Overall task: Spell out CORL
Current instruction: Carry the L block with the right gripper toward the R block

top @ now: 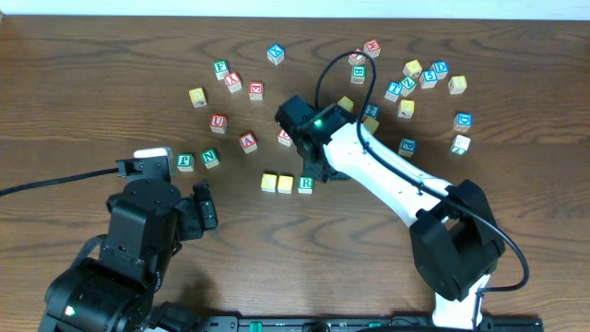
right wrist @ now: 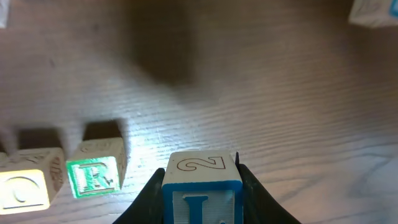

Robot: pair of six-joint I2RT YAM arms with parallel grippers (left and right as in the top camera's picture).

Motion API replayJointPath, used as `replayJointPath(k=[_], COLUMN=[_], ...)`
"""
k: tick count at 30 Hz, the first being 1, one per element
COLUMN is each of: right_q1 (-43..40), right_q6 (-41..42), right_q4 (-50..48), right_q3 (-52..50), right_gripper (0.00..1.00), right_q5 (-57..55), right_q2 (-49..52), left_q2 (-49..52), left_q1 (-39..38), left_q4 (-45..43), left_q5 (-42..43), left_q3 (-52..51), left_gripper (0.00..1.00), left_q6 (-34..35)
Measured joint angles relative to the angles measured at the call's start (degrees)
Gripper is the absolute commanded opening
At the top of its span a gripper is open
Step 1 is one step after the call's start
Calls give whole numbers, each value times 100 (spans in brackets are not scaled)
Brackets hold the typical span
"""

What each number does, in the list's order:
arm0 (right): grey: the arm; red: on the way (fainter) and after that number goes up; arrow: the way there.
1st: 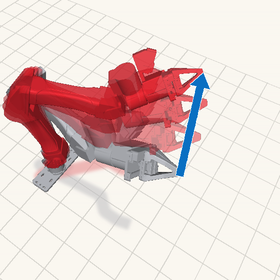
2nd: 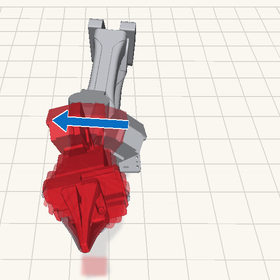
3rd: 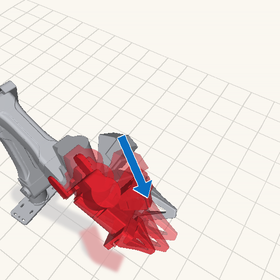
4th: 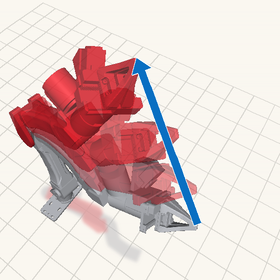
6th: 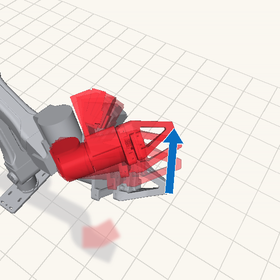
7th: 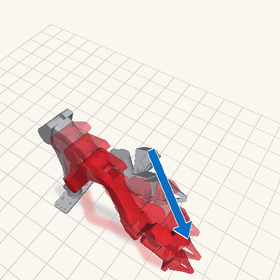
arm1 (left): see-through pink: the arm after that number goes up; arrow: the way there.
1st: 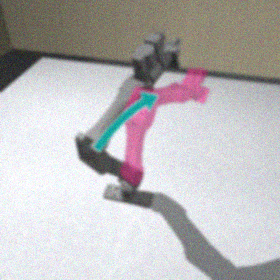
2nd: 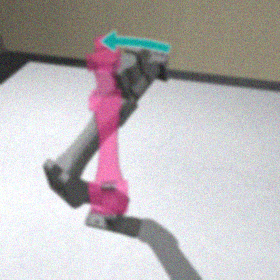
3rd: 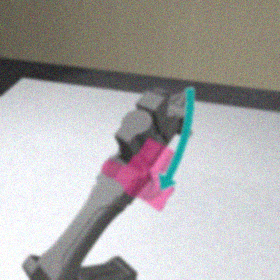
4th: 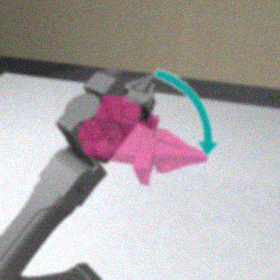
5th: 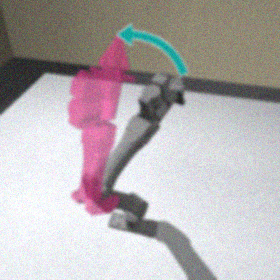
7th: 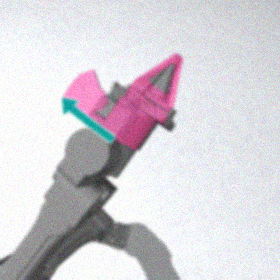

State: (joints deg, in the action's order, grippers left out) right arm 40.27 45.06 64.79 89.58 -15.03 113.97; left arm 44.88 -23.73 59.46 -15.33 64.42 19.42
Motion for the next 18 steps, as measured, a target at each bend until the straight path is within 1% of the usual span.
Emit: replayJointPath(k=[10, 18], right_q1=[319, 328], right_q6=[197, 278], right_q4=[-212, -426], right_q3=[-262, -483], right_gripper=[6, 6], right_q5=[74, 94], right_q2=[0, 0], left_q2=[2, 0], left_q1=[0, 0], left_q4=[0, 0], left_q5=[-2, 0], left_q3=[0, 0], left_gripper=[93, 93], left_q6=[0, 0])
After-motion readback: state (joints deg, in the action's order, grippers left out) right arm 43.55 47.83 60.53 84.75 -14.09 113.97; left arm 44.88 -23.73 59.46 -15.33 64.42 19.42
